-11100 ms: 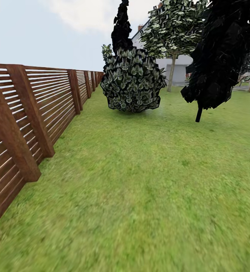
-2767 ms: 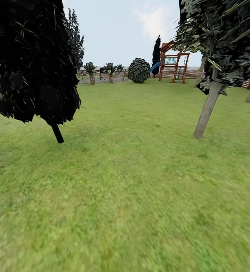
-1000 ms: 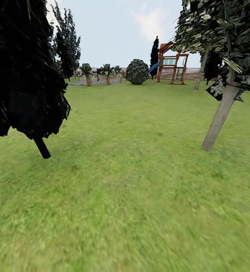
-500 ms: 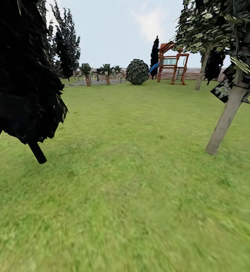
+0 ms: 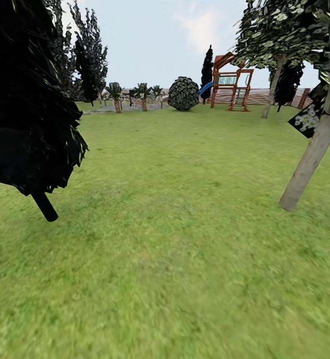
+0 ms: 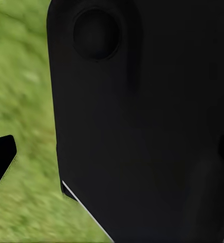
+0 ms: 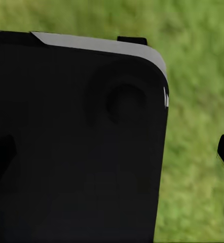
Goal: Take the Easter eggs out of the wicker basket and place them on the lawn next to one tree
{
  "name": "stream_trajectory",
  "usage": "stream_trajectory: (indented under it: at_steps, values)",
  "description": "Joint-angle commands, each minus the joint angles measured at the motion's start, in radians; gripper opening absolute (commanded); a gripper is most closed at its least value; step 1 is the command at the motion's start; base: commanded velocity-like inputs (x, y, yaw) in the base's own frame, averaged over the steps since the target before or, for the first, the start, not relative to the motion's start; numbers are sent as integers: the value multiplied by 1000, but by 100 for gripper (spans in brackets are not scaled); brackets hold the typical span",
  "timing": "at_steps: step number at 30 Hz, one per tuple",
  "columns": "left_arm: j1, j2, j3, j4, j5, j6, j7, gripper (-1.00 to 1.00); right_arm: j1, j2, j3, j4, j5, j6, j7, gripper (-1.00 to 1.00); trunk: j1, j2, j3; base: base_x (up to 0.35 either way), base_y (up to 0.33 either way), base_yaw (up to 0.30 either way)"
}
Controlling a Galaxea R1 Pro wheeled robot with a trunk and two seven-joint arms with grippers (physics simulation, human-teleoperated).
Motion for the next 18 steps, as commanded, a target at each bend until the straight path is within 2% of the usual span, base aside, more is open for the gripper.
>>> stream_trajectory:
  at_steps: [1,18]
  values:
    - [1,0,1,-2,1,0,-1,100,-1,0,-1,1,5,-3,0,100,1,0,-1,340,0,5]
    - [0,0,1,-2,1,0,-1,100,-1,1,-1,1,8,-2,0,100,1,0,-1,340,0,0]
